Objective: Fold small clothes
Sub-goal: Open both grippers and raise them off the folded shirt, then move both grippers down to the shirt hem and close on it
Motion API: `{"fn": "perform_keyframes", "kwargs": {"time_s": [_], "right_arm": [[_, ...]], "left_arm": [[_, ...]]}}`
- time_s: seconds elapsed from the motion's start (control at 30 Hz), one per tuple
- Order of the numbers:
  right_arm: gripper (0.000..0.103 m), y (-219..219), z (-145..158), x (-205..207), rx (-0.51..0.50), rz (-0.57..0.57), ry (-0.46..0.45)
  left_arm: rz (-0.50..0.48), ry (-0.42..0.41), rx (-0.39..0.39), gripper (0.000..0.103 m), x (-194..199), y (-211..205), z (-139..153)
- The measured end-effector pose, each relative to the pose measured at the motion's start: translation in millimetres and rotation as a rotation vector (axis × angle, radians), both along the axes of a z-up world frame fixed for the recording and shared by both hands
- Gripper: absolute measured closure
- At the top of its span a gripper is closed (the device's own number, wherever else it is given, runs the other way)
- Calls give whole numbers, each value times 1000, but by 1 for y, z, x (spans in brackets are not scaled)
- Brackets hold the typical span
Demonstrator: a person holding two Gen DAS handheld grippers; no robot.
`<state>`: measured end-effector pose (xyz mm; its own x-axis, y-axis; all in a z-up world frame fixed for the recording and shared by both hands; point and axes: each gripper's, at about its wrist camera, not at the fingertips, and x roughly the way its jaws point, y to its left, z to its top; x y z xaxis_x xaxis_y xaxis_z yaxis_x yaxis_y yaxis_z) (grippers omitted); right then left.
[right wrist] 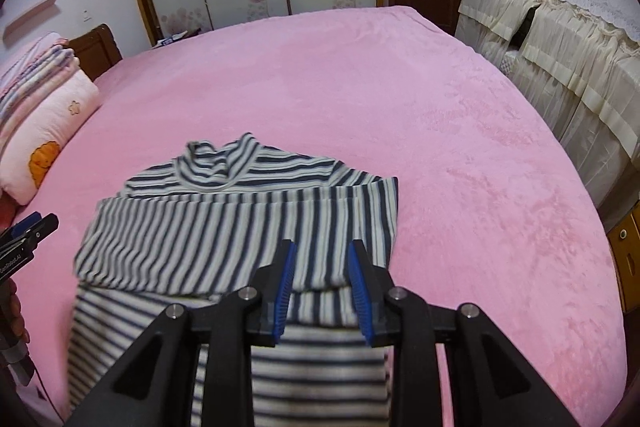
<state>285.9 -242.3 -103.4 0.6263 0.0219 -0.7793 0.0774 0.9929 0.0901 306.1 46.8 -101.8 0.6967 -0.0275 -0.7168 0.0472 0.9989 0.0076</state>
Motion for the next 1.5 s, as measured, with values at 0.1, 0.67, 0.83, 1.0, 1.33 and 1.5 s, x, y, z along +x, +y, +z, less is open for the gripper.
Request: {"fn": "perform_keyframes", "kwargs": {"time_s": [0.1,0.67,0.83,1.0,1.33,1.5], "right_arm": [[73,5,14,-16,-9,6,-3],[66,19,85,-138,19,61,-155],[66,26,100,-181,25,77,-242],[66,35,106,-215,-6,122,-271],[37,35,83,-286,50,147,-228],[36,36,64,-318,17,146,-225]], "left_arm": [[-47,-16,28,33,-21,-10,19],[-52,-132,-106,21,-165,-11,89],[-75,-148,-93,21,-204,-5,96],[-49,-151,-105,18,-244,12,99],[13,-144,-159,13,-316,57,72],[20,-101,-142,13,-343,71,38]]}}
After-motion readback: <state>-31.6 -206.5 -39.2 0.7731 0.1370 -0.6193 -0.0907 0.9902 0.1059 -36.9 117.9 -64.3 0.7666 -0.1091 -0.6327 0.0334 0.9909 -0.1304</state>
